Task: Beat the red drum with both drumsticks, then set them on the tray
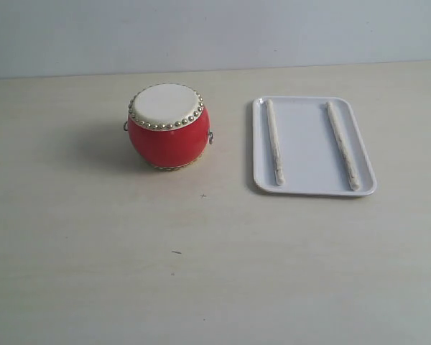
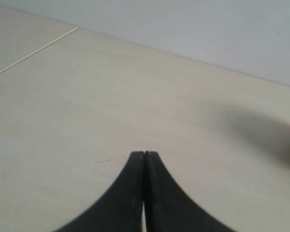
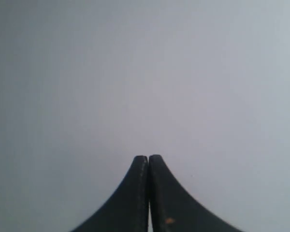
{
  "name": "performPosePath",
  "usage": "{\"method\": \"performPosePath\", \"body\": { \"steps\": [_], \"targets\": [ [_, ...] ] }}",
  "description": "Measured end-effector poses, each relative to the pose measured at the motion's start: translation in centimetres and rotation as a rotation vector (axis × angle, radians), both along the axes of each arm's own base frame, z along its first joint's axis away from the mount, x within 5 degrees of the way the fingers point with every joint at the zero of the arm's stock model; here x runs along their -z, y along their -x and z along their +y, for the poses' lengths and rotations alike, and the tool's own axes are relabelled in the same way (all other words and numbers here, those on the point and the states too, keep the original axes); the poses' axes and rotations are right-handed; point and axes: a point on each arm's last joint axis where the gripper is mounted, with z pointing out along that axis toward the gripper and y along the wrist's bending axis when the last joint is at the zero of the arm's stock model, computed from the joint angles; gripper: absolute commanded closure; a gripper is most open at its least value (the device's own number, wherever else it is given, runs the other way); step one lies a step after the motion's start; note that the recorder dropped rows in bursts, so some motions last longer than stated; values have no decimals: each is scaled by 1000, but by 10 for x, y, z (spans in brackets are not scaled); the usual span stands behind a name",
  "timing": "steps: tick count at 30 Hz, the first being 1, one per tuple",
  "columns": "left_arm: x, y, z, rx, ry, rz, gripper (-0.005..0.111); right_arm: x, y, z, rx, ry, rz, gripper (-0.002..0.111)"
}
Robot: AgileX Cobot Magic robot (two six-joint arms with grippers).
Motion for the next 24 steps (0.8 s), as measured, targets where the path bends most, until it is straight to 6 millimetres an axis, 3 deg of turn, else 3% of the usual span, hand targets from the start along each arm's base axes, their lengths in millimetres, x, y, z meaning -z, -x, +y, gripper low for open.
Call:
{"method": "performPosePath", "body": {
  "steps": [5, 14, 24],
  "targets": [
    [0, 0, 0, 0, 0, 0, 107, 6, 18, -2, -3, 71, -9, 108],
    [0, 0, 0, 0, 0, 0, 107, 33, 3, 6, -26, 144, 109, 108],
    [0, 0, 0, 0, 0, 0, 107, 40, 26, -1, -3, 169, 51, 108]
  ]
}}
